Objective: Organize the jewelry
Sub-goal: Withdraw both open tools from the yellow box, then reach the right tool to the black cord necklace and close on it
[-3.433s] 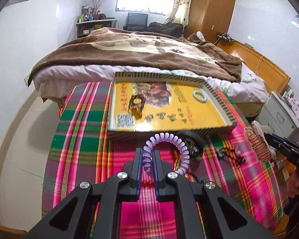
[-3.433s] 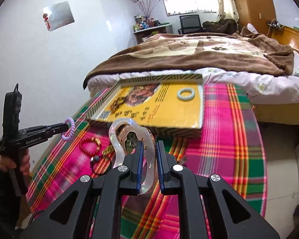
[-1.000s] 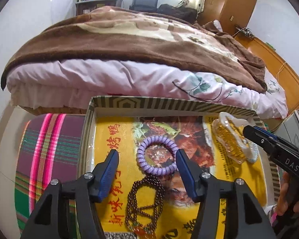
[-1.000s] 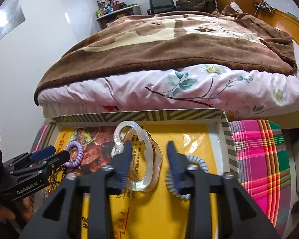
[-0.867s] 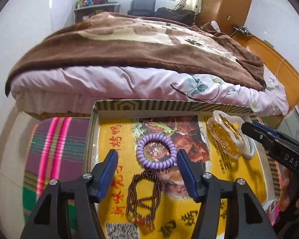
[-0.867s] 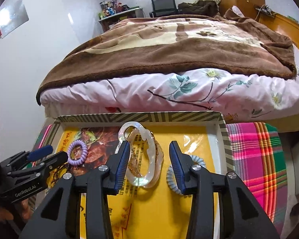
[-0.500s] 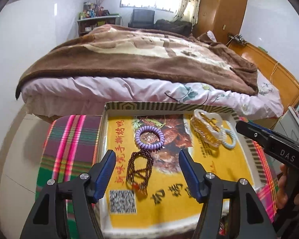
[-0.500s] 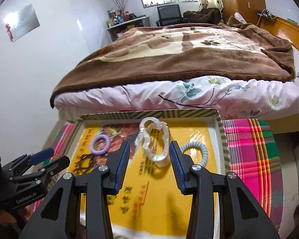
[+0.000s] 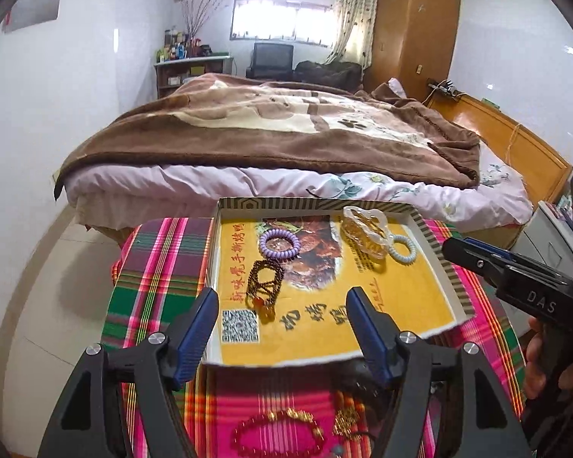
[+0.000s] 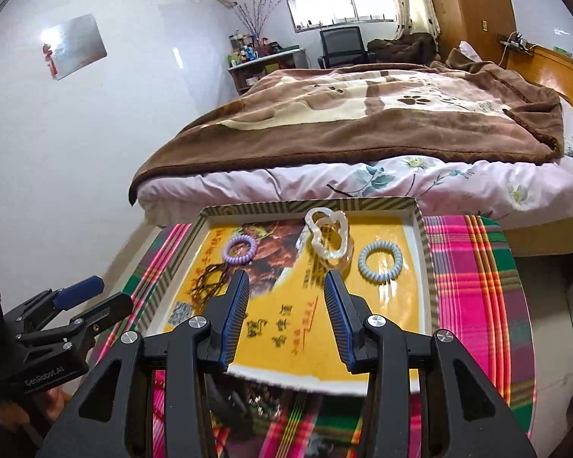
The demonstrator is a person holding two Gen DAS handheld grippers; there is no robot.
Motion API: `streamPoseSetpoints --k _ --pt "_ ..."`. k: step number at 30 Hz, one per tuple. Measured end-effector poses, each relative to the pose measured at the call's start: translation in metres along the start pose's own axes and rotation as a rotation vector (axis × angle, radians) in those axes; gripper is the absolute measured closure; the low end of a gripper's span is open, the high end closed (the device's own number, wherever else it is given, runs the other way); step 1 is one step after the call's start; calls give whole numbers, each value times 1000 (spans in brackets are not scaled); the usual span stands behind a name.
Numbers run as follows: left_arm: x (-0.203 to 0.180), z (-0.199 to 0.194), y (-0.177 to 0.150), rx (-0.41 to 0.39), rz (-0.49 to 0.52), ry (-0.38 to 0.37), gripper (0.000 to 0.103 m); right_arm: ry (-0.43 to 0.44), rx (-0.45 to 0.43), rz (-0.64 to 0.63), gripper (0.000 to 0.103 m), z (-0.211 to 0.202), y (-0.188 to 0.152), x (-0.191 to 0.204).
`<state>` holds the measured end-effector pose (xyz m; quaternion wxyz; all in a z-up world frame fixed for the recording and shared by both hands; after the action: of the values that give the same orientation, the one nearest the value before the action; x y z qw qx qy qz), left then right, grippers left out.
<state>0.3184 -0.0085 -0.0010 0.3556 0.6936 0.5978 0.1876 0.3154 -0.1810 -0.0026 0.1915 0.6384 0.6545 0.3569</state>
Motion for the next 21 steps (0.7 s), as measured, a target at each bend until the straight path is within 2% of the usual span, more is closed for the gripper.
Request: streamPoseSetpoints --k 16,21 --pt "-7 -52 -57 -17 12 -1 31 -4 -3 -35 61 -42 -62 -9" --pt "10 -55 -83 -6 -42 -28 30 -69 8 -48 61 -52 -89 -37"
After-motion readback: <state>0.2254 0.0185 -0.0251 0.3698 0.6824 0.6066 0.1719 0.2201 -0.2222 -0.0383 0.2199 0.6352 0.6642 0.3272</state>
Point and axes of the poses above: each gripper's, at about its wrist camera, not at the fingertips, and z roughly the way its jaws point, x to its left, y to its top, the point moved 9 cm from there along z, roughly the way its jaws point, and after that the axes turned 5 degrees about -y, right-handed, at the moved point
